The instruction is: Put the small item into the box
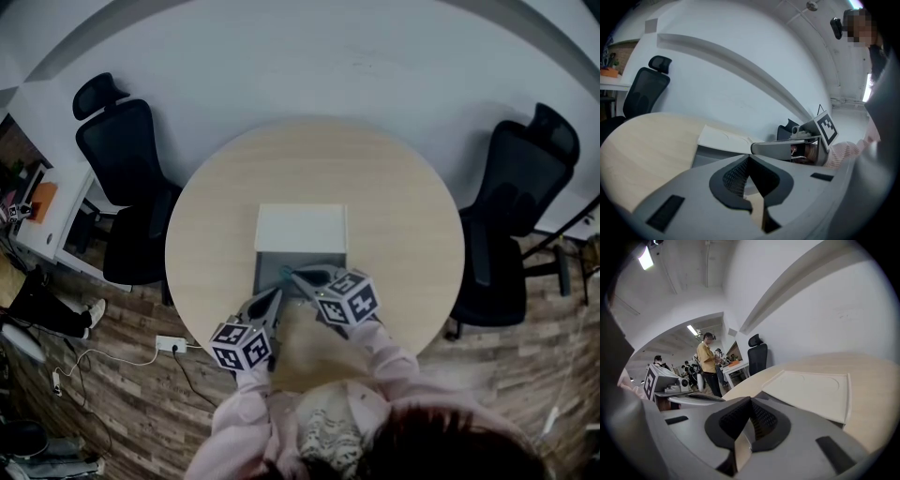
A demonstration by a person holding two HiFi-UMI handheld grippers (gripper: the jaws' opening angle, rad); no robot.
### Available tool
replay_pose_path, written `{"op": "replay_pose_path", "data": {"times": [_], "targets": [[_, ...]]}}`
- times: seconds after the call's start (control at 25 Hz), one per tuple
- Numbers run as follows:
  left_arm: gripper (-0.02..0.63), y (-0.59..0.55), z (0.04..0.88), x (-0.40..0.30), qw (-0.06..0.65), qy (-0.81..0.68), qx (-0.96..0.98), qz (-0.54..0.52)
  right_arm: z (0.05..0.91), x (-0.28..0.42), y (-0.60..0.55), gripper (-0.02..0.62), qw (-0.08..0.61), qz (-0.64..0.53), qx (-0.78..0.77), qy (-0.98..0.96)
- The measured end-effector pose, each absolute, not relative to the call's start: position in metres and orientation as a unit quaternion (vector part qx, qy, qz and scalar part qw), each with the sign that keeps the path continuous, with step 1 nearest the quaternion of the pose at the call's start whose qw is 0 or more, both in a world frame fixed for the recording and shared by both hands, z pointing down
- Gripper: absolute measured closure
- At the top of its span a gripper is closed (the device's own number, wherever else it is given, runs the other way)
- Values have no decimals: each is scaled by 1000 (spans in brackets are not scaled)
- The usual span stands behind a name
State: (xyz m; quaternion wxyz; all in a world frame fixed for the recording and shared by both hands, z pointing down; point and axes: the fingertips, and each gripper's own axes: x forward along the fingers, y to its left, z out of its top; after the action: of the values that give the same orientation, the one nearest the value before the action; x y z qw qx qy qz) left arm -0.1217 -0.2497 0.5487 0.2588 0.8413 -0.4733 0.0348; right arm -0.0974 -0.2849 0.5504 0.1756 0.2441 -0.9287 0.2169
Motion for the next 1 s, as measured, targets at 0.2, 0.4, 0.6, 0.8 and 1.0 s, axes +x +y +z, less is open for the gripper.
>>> {"op": "replay_pose_path", "data": {"times": [0.2, 0.4, 0.6, 0.8, 1.0], "targets": [[595, -248, 544, -120, 246, -472, 846, 32, 540, -94, -284, 595, 146, 206, 251, -934], [595, -245, 539, -120, 238, -469, 850, 32, 531, -91, -283, 597, 119, 197, 248, -941], [595, -244, 538, -122, 233, -470, 851, 32, 521, -91, -281, 597, 94, 194, 245, -945], [595, -246, 533, -122, 224, -466, 855, 31, 517, -89, -281, 598, 97, 175, 248, -948], [595, -247, 529, -120, 218, -462, 859, 29, 517, -87, -281, 598, 96, 170, 251, -948]]}}
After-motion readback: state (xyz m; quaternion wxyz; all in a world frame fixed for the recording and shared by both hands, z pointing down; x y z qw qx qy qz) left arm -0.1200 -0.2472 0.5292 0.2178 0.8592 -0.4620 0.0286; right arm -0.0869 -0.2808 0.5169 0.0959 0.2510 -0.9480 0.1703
